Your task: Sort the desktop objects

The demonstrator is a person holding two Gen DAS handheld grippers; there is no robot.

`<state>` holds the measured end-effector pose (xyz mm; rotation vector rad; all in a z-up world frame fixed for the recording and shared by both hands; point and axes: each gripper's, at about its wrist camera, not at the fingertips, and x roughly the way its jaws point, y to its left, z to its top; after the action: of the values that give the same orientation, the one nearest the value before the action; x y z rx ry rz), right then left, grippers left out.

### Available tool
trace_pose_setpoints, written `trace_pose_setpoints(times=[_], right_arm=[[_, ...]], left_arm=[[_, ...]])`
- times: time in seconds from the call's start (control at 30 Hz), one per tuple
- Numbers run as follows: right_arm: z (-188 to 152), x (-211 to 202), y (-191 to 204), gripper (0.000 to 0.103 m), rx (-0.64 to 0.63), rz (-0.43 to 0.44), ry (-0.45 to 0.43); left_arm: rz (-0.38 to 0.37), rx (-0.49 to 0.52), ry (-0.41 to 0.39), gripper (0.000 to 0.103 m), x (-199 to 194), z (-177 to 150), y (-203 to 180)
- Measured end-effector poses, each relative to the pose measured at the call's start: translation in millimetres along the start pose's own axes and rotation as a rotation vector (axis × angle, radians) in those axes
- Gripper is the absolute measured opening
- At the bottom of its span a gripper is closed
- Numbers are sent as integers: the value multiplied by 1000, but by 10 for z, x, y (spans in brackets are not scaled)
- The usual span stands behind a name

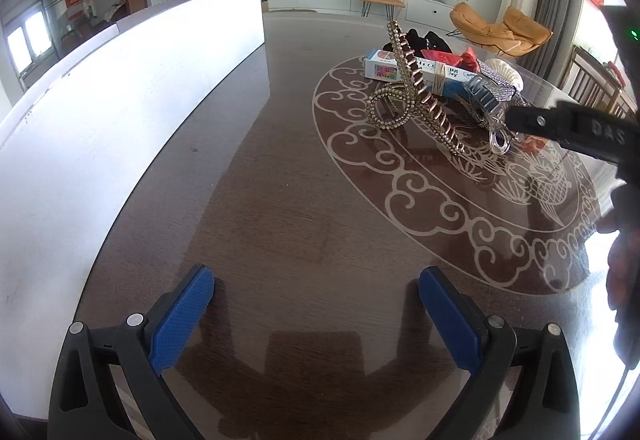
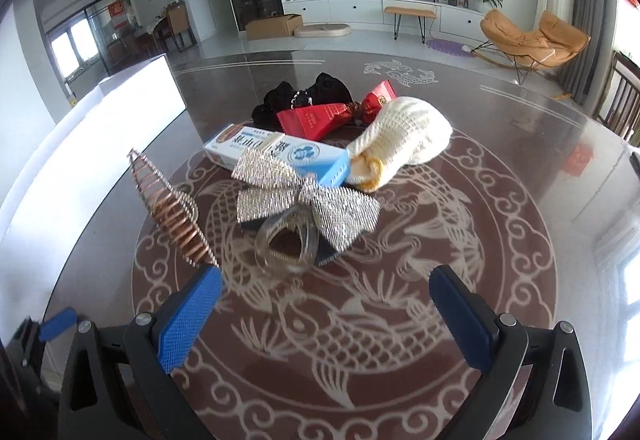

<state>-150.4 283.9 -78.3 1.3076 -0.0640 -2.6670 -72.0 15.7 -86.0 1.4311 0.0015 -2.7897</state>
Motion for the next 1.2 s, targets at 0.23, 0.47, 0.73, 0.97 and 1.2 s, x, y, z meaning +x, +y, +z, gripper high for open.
trace_pose_setpoints(times=[0.23,0.47,0.73,0.97,1.2], right_arm=[[271,428,55,79,116,18,48],[-122,-38,7,40,-51,-5,-11],[-798,-548,-356,76,-110,-28,0],[-973,-477,-437,99,-65,-68,11],[-974,-416,-451,103,-60,-108,45]], left_arm=[[-5,-1,0,103,-16,-3,-5],[-3,-1,1,103,-18,-2,-7],[-3,0,1,103,-15,-1,-6],[-4,0,0,103,-16,-3,-1],[-4,1,0,103,-12,-6,1]])
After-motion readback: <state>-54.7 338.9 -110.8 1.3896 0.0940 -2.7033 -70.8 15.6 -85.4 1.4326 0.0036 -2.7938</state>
